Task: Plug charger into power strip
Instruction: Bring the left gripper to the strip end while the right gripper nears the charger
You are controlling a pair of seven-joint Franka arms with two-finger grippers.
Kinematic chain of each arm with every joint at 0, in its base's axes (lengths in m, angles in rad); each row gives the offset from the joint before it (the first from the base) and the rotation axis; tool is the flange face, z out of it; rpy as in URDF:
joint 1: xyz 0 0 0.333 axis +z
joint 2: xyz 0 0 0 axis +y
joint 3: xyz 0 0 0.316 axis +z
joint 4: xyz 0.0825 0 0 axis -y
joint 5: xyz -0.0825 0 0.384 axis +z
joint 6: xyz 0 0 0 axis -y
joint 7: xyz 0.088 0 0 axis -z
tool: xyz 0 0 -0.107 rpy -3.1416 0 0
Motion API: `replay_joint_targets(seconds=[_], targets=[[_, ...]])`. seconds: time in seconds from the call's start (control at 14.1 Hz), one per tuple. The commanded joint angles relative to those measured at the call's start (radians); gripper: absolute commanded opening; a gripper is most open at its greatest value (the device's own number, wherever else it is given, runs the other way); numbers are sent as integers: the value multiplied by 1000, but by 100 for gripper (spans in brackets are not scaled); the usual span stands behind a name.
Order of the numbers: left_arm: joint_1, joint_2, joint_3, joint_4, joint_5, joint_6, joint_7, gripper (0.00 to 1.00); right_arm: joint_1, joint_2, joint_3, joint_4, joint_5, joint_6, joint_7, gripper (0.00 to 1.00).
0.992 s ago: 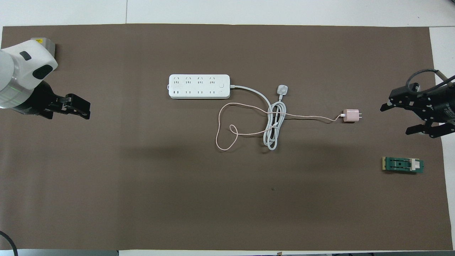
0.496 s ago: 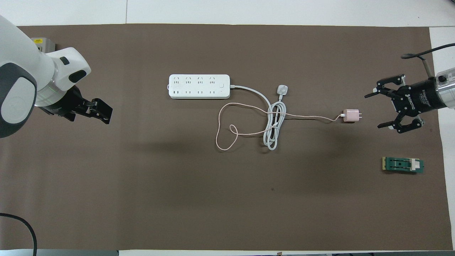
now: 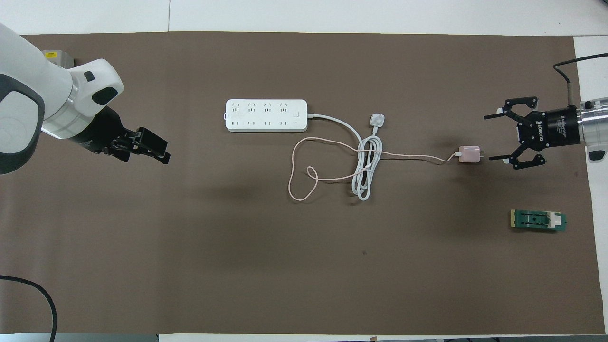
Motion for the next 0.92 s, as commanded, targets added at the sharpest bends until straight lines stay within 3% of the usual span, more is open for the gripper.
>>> replay_joint_targets(seconds=[0.0,0.35,0.57,0.85], targets=[[68,83,-1,17,-229,-24,64,100,-31,45,8,7,44,-11,-12,100],[93,230,-3,11,-564,16,204,100,-18,91,8,-31,44,3,-61,100],[99,246,-6,1,-663,4,269,100,-20,91,6,-57,43,20,-115,100],[182,253,-10,-45,-857,-91,408,100,-34,92,4,-112,43,44,-188,100]])
